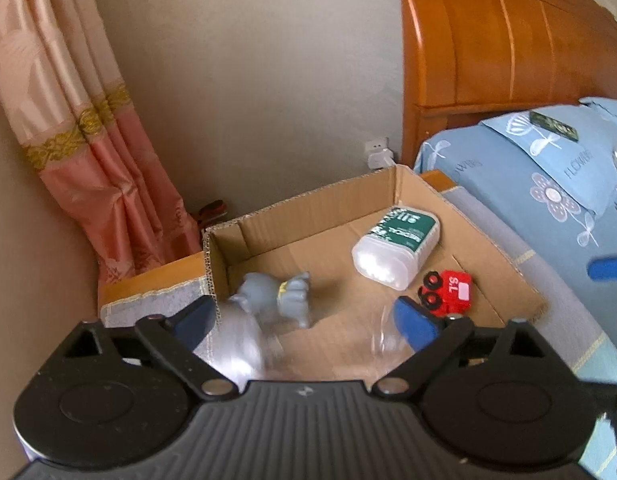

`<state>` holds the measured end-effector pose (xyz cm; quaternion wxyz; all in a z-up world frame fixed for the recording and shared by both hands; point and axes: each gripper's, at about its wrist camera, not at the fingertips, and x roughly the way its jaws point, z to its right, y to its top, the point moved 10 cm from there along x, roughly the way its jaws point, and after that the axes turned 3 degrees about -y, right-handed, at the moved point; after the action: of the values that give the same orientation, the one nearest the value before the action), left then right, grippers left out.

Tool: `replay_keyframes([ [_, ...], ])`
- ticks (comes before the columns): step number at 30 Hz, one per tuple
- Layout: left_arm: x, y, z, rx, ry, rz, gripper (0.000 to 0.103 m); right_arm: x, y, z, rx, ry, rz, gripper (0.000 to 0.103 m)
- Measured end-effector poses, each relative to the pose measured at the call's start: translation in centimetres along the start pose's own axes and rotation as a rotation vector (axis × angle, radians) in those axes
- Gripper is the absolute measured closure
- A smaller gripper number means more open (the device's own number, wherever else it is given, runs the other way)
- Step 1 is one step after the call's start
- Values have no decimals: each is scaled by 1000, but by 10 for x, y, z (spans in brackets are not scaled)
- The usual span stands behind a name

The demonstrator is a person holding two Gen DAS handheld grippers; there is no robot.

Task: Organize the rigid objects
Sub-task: 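Carry the jar and red robot into the box and open both tools, then withdraw both tools from the box toward the remaining items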

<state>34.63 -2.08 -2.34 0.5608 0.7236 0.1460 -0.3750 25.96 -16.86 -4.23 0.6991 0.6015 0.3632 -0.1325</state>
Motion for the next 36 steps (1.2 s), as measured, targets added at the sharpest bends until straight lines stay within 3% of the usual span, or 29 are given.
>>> replay_keyframes([
  [16, -41, -42, -8, -68, 19, 7, 5, -23, -34, -4, 140, -47, -7, 0],
  [33, -68, -134, 20, -113, 2, -39, 5, -67, -74, -1, 233, -40, 18, 0],
  [36, -66, -145, 17, -127, 31, -54, 5, -69, -77, -2, 238, -37, 18, 0],
])
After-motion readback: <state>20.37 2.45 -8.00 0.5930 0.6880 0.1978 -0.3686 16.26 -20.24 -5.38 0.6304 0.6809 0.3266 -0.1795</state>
